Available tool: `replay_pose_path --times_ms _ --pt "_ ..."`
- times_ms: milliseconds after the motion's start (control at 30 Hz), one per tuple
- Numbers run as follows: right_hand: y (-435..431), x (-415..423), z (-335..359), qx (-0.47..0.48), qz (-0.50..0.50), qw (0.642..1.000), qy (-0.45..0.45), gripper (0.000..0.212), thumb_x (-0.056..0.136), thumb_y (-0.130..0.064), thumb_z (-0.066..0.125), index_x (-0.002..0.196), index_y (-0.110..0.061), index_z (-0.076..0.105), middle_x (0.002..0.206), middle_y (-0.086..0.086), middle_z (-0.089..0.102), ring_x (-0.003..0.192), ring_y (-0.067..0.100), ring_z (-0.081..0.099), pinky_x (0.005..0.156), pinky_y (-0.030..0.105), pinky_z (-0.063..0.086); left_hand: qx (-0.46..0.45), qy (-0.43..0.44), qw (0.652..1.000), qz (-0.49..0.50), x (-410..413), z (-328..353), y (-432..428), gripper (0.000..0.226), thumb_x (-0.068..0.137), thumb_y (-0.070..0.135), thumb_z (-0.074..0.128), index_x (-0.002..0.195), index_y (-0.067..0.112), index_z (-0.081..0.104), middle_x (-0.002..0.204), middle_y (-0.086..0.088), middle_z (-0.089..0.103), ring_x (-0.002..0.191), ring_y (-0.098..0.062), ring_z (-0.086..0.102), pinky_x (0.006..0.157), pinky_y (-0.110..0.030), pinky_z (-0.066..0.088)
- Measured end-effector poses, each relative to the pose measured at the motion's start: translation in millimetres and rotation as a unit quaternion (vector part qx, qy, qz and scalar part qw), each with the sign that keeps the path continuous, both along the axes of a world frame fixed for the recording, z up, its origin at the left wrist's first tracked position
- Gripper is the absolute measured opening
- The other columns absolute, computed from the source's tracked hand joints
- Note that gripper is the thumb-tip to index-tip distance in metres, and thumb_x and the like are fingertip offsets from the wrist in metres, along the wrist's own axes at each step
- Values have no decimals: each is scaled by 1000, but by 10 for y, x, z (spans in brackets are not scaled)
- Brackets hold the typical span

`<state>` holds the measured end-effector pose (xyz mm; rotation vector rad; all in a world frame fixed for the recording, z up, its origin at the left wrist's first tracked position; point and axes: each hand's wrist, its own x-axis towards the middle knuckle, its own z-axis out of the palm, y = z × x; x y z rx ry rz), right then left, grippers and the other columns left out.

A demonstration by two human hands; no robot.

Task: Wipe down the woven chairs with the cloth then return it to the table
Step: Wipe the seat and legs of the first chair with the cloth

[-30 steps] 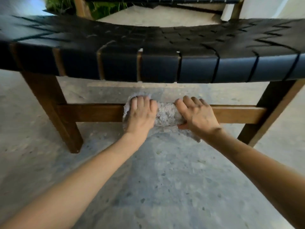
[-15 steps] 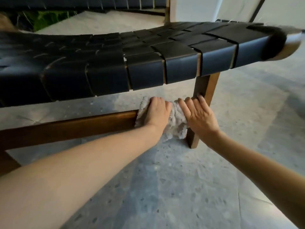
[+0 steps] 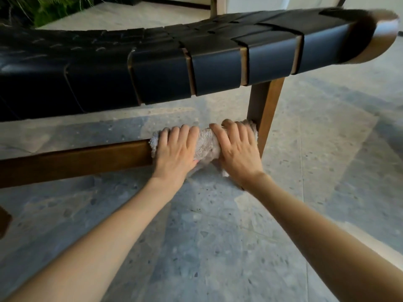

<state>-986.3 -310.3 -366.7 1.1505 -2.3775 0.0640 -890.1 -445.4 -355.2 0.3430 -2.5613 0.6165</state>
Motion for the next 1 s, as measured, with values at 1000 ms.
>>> replay_pose_path --times_ms 1000 --pt "-865 668 137 34 24 998 51 34 85 -12 47 118 -10 53 98 9 55 83 28 53 78 42 43 -109 1 994 -5 752 -49 -944 102 52 64 78 129 10 38 95 -1 61 80 -20 58 82 -33 46"
